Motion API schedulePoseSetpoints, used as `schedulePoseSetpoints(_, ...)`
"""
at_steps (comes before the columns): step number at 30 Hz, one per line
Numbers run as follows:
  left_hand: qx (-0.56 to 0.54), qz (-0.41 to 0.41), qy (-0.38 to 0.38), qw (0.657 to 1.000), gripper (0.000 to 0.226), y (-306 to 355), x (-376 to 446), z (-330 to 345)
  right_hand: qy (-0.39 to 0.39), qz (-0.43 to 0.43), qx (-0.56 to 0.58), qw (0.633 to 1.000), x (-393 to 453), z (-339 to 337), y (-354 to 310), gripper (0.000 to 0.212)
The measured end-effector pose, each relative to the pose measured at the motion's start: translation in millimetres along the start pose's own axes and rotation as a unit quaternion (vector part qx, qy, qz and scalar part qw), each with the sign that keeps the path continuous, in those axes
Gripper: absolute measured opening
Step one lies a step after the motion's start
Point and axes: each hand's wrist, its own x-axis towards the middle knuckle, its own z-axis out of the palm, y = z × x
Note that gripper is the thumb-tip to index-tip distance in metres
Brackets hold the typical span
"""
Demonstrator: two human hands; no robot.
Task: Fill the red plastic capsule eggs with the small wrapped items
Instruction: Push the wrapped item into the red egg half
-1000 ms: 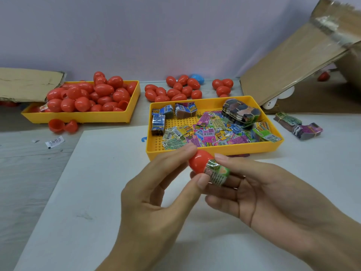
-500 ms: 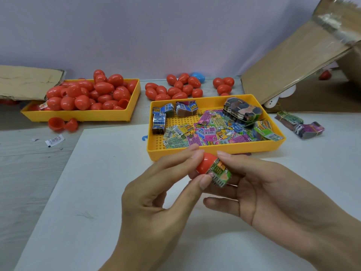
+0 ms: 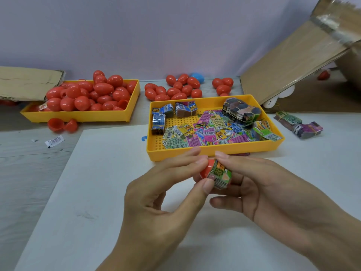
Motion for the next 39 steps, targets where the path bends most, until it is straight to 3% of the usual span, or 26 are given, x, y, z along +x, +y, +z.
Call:
schedulePoseSetpoints(11, -0.059, 0.004, 0.009, 0.998, 0.051, -2, 2, 0, -0.004, -0.007, -0.051, 0.999, -1, 1, 2, 0.028)
schedulePoseSetpoints(13, -0.075, -0.05, 0.005, 0.996, 0.055, 0, 2, -1, 0.032, -0.073, -0.086, 0.993, 0, 0, 5, 0.026)
schedulePoseSetpoints(16, -0.091, -0.169, -0.021, 0.981, 0.036, 3, 6, -2, 0.093, -0.189, -0.194, 0.958, 1, -3, 10, 0.035)
schedulePoseSetpoints(18, -0.137, -0.22, -0.026, 0.965, 0.029, 5, 6, -2, 0.087, -0.219, -0.261, 0.936, -1, -1, 13, 0.037)
schedulePoseSetpoints(21, -0.1, -0.179, 0.001, 0.979, 0.02, 3, 8, -4, 0.062, -0.212, -0.288, 0.932, -1, -1, 14, 0.034)
schedulePoseSetpoints(26, -0.101, -0.107, 0.004, 0.989, 0.048, 1, 7, -6, 0.059, -0.128, -0.18, 0.973, 1, 1, 7, 0.03)
schedulePoseSetpoints(30, -0.103, -0.089, -0.034, 0.99, 0.063, 1, 4, -5, 0.059, -0.174, -0.222, 0.958, 2, 0, 10, 0.022)
schedulePoseSetpoints(35, -0.158, -0.22, -0.04, 0.962, 0.035, 3, 6, -8, 0.046, -0.259, -0.299, 0.917, 3, -4, 14, 0.034)
schedulePoseSetpoints(39, -0.105, -0.158, -0.015, 0.982, 0.019, 7, 8, -4, 0.006, -0.252, -0.27, 0.929, 2, -2, 12, 0.046)
